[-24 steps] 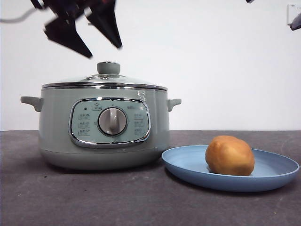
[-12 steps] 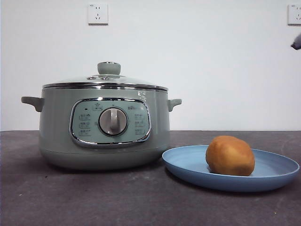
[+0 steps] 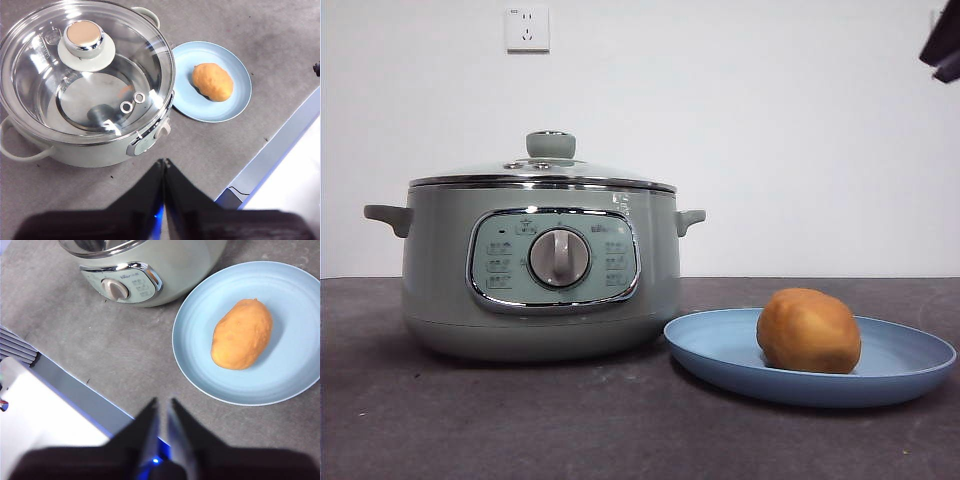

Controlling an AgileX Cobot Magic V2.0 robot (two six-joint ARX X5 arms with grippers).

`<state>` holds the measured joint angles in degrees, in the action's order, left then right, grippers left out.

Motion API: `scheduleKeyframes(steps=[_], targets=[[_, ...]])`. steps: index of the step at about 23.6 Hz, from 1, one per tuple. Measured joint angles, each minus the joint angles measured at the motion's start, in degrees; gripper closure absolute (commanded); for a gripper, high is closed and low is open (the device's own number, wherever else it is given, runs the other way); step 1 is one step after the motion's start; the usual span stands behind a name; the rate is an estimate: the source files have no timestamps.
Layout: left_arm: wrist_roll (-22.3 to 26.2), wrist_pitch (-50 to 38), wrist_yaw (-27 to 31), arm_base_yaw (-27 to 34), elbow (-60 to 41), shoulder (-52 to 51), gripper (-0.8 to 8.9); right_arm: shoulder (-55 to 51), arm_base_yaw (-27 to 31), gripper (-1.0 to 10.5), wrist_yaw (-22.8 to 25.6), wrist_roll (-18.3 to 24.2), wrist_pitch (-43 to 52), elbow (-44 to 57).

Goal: Take the potato out from the steamer,put the potato on the plate,close the lid

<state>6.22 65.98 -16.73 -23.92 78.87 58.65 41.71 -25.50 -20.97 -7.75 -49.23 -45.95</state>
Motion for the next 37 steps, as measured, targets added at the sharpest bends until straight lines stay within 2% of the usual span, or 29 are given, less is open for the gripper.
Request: scheduleKeyframes(steps=[16,23,26,31,37], targets=[[0.0,0.0,0.1,0.0,0.0,0.0,8.18,0.0,0.0,9.5,0.1,0.0,0.0,0.0],[0.6,-3.6,1.4,0.1,0.0,0.0,8.17,0.0,0.0,9.5,0.2,0.0,0.0,0.0],[1.4,-10.9,4.6,1.8,0.0,-0.8,8.17,0.0,0.0,9.5,0.1,0.0,0.0,0.0],[2.4,-27.2,5.7,8.1,-2.6,-6.2,8.17,0.0,0.0,9.5,0.2,0.0,0.0,0.0],[2.8,-52.0,5.7,15.2,-18.4,-17.2,8.17,0.0,0.0,9.5,0.1,0.0,0.0,0.0]])
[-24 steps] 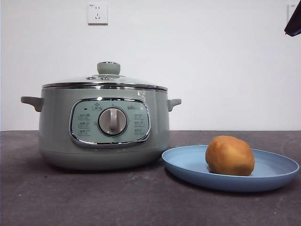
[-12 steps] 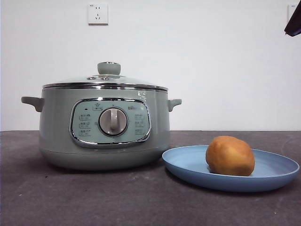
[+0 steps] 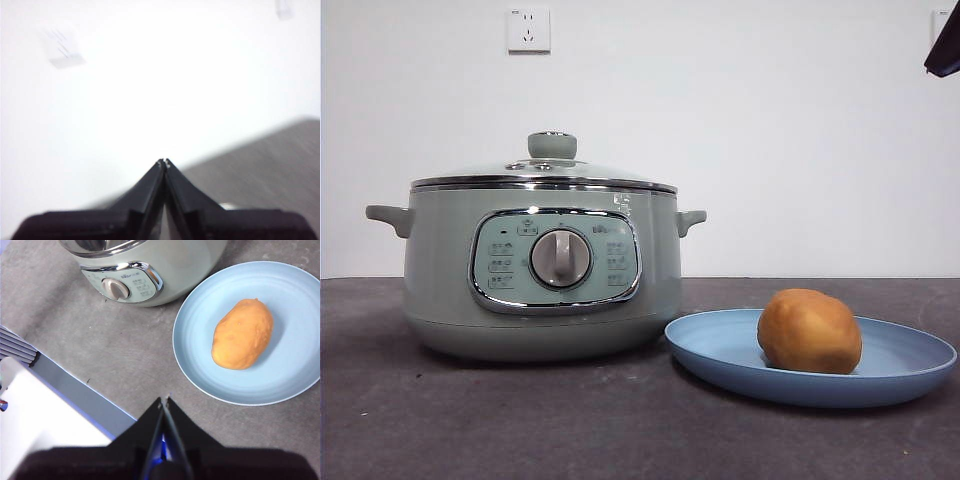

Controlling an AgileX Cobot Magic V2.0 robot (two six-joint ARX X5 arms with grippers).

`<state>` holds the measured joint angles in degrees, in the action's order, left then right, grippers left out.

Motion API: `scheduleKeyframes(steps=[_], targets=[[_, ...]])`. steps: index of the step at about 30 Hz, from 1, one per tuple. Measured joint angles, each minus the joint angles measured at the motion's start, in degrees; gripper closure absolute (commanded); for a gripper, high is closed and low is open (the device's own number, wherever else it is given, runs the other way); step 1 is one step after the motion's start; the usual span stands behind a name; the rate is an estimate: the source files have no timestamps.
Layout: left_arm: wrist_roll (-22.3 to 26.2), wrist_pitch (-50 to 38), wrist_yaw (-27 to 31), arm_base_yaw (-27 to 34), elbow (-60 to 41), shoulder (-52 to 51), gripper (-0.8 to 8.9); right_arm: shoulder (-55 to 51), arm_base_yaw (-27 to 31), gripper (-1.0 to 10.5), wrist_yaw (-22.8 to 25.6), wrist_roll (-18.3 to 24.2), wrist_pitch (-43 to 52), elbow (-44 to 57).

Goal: Take the potato out from the steamer,put the potato on the plate,close the lid

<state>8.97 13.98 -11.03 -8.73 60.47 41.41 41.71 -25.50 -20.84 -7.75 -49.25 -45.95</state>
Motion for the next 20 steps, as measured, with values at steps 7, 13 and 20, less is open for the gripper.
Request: scheduleKeyframes(steps=[7,13,20], targets=[[0.0,-15.1,0.4,6.2,-24.5,-14.4,8.17,0.0,0.0,9.5,0.0,0.0,0.0,0.0],[0.0,-15.4,0.4,8.2,-39.5,-24.3,8.17,0.0,0.0,9.5,0.0,0.0,0.0,0.0],[-2.3,-15.4,3.1,8.3,-50.5,-32.3,8.17,0.0,0.0,9.5,0.0,0.0,0.0,0.0]])
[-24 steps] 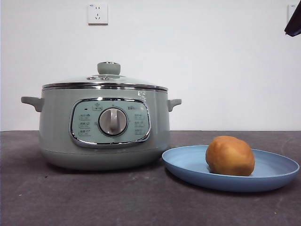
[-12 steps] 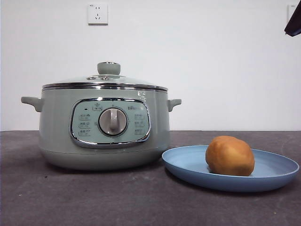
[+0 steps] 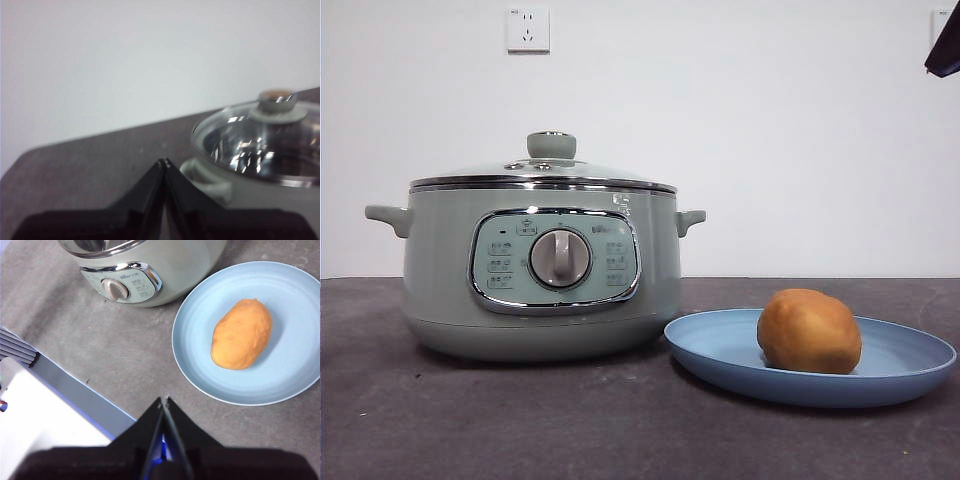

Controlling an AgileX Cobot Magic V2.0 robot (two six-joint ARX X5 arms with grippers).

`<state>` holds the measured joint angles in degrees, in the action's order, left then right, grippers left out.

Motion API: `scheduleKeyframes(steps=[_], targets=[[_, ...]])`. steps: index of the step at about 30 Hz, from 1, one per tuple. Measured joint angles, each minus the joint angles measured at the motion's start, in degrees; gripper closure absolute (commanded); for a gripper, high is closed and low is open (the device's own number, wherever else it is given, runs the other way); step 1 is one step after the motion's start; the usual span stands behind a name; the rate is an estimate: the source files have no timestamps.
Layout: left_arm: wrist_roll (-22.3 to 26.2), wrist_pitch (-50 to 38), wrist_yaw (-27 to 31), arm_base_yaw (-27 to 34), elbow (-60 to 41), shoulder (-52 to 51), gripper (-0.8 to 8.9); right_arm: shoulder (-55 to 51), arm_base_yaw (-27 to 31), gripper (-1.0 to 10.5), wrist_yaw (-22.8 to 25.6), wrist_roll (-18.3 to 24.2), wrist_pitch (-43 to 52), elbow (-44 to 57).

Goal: Take the potato out from the steamer,put the potato on the plate,close the lid

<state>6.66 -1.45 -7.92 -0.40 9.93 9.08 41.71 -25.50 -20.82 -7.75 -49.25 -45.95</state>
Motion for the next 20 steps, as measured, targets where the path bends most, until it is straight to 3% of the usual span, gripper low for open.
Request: scheduleKeyframes(steps=[11,20], targets=[[-3.5,1.4,1.0,0.4,-8.9,-6.5,8.17,0.0,0.0,9.5,0.0,0.0,0.0,0.0],[-3.7,11.4,0.7,1.0,-8.9,-8.8,8.17,0.0,0.0,9.5,0.0,0.0,0.0,0.0]])
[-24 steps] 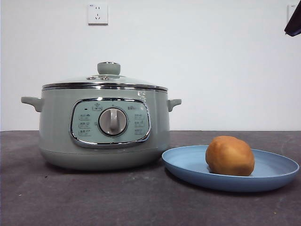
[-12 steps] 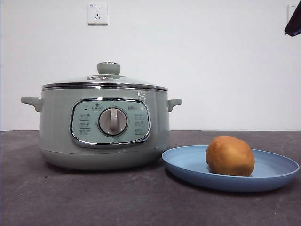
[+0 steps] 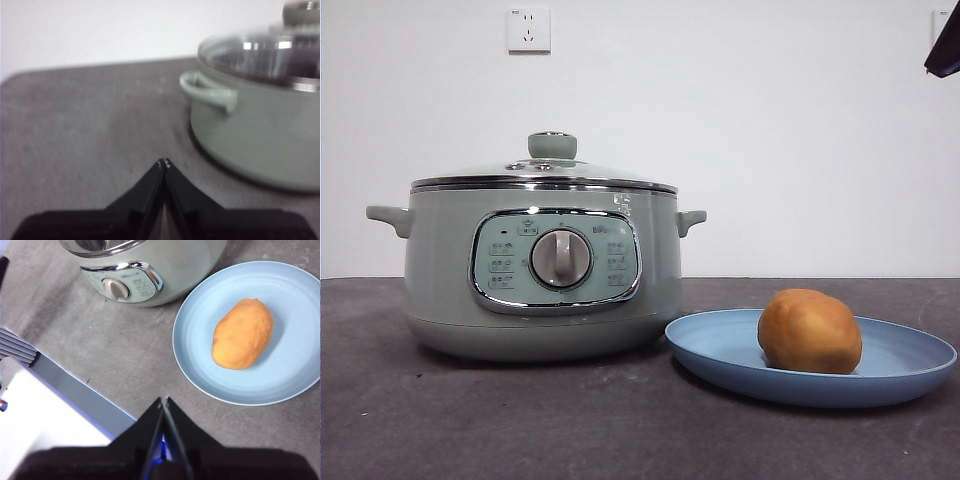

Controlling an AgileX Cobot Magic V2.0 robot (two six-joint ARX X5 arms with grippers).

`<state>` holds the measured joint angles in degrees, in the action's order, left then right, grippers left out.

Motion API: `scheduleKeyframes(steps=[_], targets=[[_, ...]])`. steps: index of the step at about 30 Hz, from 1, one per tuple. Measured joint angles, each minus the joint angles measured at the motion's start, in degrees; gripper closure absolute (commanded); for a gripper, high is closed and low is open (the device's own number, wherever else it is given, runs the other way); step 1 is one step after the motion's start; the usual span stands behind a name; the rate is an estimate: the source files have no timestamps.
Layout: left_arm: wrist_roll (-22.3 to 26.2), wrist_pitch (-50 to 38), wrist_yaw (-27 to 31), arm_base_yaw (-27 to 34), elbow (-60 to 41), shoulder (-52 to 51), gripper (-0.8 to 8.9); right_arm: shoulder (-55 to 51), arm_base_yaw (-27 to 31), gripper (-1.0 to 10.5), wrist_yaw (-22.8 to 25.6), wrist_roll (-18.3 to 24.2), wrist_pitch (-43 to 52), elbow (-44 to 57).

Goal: Take the potato out from the steamer,put the potato on the plate,close the lid

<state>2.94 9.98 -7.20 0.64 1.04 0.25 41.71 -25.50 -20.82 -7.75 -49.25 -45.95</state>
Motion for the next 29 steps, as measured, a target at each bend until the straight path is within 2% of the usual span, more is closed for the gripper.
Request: scheduleKeyframes(steps=[25,29], targets=[[0.0,0.2,-0.2,0.0,0.0,0.0,8.17,0.0,0.0,9.5,0.0,0.0,0.0,0.0],[0.0,0.2,-0.2,0.0,0.0,0.0,8.17,-0.1,0.0,9.5,3.5,0.6,1.2,0.0]])
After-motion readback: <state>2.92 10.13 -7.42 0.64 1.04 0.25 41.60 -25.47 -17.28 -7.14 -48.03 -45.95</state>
